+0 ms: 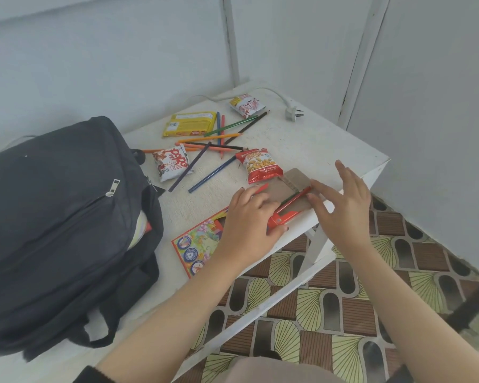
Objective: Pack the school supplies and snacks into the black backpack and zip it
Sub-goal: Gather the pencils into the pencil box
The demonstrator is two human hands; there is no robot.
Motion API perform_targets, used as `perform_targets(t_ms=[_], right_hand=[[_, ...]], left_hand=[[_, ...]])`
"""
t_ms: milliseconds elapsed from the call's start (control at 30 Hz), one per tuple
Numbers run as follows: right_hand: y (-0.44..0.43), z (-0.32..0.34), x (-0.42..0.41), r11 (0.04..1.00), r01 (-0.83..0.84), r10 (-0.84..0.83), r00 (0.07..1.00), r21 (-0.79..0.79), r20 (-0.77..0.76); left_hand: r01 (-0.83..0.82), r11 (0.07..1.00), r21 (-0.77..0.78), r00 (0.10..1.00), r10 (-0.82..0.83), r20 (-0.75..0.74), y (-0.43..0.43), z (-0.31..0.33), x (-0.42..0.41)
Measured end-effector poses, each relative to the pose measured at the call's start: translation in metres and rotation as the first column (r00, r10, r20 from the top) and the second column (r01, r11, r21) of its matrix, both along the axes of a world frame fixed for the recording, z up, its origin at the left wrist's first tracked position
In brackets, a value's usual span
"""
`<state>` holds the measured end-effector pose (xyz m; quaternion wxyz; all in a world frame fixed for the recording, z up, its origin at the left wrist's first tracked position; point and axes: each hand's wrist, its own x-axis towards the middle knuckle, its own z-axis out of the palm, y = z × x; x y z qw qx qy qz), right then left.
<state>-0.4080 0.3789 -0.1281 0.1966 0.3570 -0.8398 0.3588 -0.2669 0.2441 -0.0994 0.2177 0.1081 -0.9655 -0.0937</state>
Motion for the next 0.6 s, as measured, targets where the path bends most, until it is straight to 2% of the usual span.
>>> perform_targets(t_ms=[300,600], right_hand=[[0.007,-0.001,0.021,0.993,-0.116,0.115,0.991,0.015,0.062],[0.006,-0.002,0.026,0.993,-0.107,0.102,0.991,0.059,0.082]], left_hand=[[-0.014,1.000,0.004,1.000,0.014,-0.001,-0.004,-0.003,0.000],[0.028,1.000,0.000,1.000,-0.028,0.005,-0.007,-0.001,0.002]])
